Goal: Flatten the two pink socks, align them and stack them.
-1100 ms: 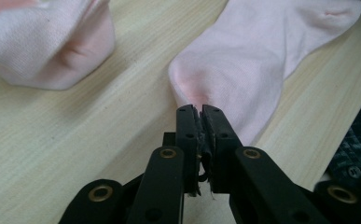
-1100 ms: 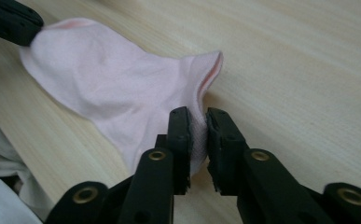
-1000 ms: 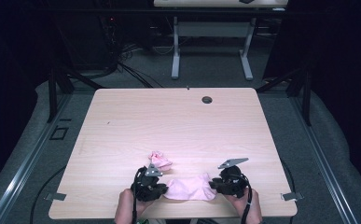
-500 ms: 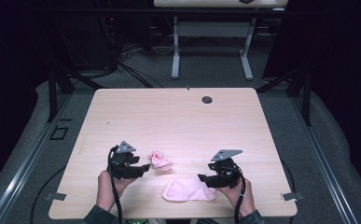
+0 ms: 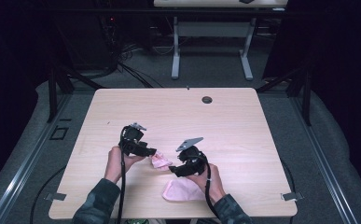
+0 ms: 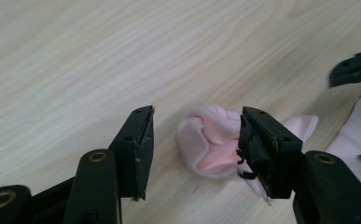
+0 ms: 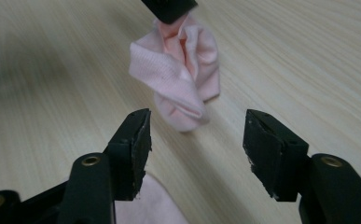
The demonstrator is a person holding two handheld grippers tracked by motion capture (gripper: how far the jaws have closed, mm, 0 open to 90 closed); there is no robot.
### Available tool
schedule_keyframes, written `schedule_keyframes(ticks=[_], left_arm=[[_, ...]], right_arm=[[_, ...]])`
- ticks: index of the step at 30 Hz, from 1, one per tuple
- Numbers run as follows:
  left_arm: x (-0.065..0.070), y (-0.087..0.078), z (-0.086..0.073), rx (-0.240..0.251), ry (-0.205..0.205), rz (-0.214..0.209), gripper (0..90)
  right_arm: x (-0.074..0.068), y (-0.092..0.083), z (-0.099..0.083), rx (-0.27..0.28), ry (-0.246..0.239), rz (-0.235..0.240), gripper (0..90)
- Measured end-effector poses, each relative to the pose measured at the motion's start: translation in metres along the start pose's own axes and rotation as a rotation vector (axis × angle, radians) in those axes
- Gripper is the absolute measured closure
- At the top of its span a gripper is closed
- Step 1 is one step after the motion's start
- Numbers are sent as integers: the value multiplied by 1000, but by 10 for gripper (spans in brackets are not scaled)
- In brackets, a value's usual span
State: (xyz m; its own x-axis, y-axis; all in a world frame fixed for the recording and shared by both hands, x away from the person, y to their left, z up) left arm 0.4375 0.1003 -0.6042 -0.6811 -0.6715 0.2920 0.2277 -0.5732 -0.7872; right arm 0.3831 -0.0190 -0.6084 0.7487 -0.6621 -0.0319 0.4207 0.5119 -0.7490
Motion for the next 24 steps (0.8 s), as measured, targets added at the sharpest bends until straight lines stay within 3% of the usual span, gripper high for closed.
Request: schedule_keyframes(ticks=[1, 2, 3, 5, 6, 7, 12, 13, 15, 16, 21, 24], left_arm=[[2, 7, -3, -32, -1, -18, 479], [2, 7, -3, -32, -1, -18, 500], [2, 10, -5, -43, 0, -22, 500], [3, 16, -8, -57, 24, -12, 653], [3, 16, -8, -57, 24, -12, 707], [4, 18, -9, -54, 36, -8, 760], [8, 18, -10, -11, 11, -25, 825], [12, 15, -8, 30, -23, -46, 827], [15, 12, -6, 55, -31, -51, 828], [17, 8, -6, 67, -23, -28, 828], [31, 9, -8, 80, -19, -52, 826], [44, 17, -11, 67, -16, -92, 821]], right_arm=[[-1, 10, 2, -12, -3, 9, 493], [-1, 10, 2, -12, -3, 9, 493], [-1, 16, 2, -25, -4, 11, 553], [-5, 28, -1, -60, -4, 42, 710], [-5, 28, -1, -60, -4, 42, 710], [-7, 31, -2, -44, 4, 36, 814], [-5, 21, -4, -43, -3, 27, 856], [-2, 13, -4, -28, 14, 17, 857], [0, 7, -5, -21, 21, 14, 857], [6, -2, -8, -13, 35, -2, 857], [21, -20, -18, -3, 59, -39, 856], [36, -29, -29, -16, 82, -54, 854]])
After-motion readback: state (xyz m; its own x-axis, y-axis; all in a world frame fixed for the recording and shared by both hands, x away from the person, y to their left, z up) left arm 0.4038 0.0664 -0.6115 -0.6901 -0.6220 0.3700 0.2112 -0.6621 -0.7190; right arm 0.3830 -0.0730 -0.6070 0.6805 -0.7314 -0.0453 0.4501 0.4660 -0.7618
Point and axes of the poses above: each handheld gripper's, and its own axes: y roughly forward along the jaws, z roughly out of its top, x roughly to its right, the point moved 10 cm from there along y, roughly forward along the jaws, and after that the axes turned 6 degrees about -z, right-handed, at the moved point
